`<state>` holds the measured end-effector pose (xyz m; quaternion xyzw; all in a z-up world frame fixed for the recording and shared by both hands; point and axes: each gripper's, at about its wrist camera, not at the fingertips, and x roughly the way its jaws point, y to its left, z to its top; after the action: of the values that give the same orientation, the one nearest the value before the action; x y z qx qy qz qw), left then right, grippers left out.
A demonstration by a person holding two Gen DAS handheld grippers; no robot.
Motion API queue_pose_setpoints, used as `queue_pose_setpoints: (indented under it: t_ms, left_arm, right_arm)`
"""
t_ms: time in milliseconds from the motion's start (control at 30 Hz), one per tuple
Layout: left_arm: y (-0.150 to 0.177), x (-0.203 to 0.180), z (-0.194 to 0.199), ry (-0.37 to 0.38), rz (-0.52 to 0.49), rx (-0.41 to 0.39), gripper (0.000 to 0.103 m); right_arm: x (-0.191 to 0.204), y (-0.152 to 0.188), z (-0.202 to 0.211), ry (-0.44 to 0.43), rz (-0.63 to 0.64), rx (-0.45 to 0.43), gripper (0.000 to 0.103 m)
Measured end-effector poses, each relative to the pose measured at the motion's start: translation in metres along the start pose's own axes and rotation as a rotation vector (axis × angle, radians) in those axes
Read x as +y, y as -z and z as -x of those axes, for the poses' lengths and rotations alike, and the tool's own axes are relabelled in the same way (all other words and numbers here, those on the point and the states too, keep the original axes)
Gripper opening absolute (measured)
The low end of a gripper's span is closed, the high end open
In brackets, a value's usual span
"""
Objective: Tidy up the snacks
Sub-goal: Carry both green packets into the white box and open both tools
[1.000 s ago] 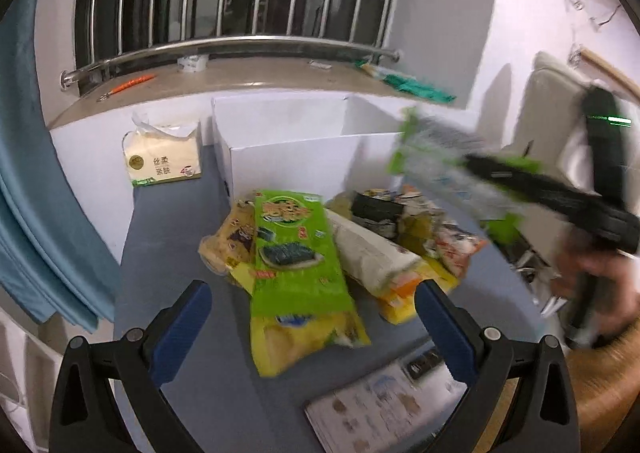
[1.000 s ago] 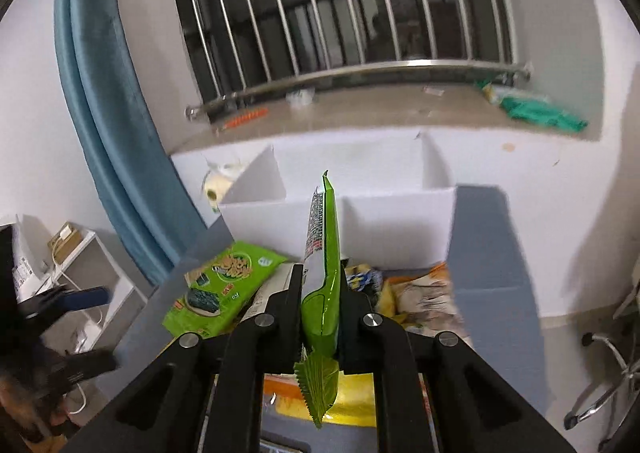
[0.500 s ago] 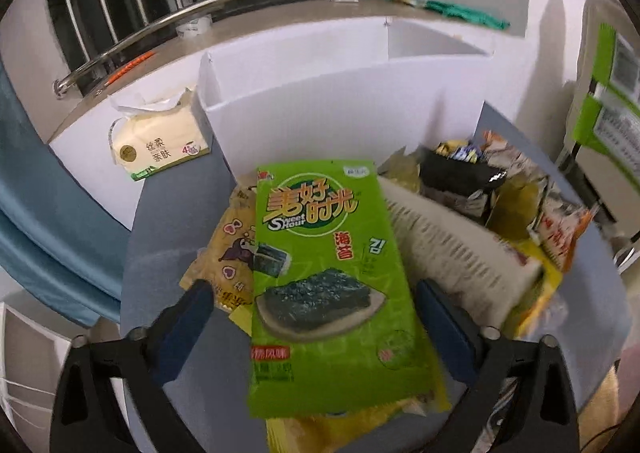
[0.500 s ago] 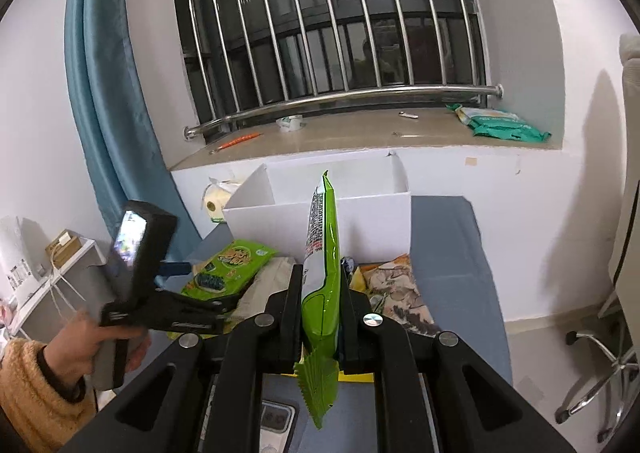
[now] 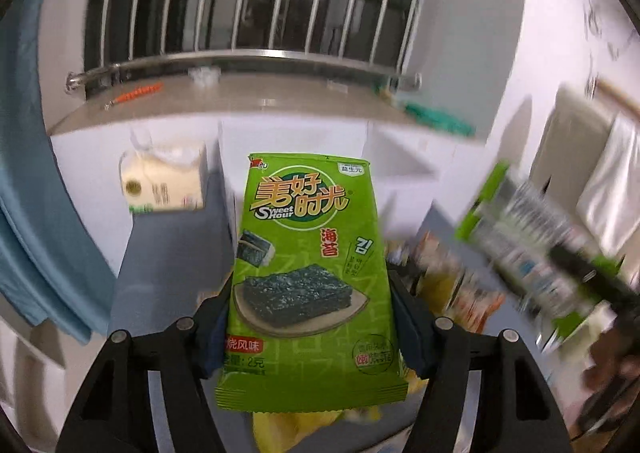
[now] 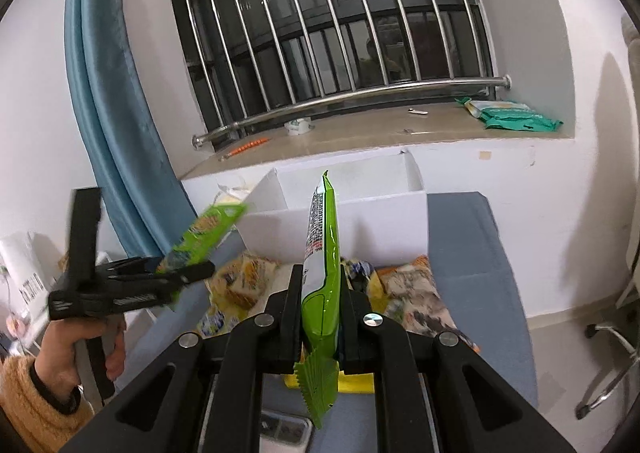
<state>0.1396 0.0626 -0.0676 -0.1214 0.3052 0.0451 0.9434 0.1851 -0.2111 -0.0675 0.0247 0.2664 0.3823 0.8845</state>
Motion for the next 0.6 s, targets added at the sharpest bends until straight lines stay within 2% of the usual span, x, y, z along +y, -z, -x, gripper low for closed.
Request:
queue_pose_setpoints:
  t_ms: [167,267,400,533,567,600]
  left_arm:
    - [-0.052,0.008,-0.016,0.007,0.057,-0.066,0.072]
    - [-0.085,0.013,-0.043,-0.016,0.078,-0.051,0.072]
    - [-0.124,0.021,-0.092,-0.052,0.071,-0.014,0.072]
    - [-0.138,0.031,-0.127,-0.083,0.08,0.02,0.072]
    - [-0.139,0.033,-0.134,-0.086,0.08,0.028,0.074]
    - [-0.141,0.035,-0.144,-0.09,0.074,0.051,0.082]
  right_arm:
    - [-0.009,-0.038,-0.032,0.004,-0.028,-0.033,0.013]
    - [-0.016,-0.071,-0.064,0.052,0.005,-0.059,0.013]
    - [-0.034,-0.116,-0.128,0.109,0.019,0.019,0.013]
    - [-0.056,-0.139,-0.173,0.125,-0.03,0.041,0.013]
    - [-0.059,-0.141,-0.179,0.13,-0.036,0.044,0.014]
    - [-0.062,-0.143,-0.187,0.132,-0.041,0.054,0.014]
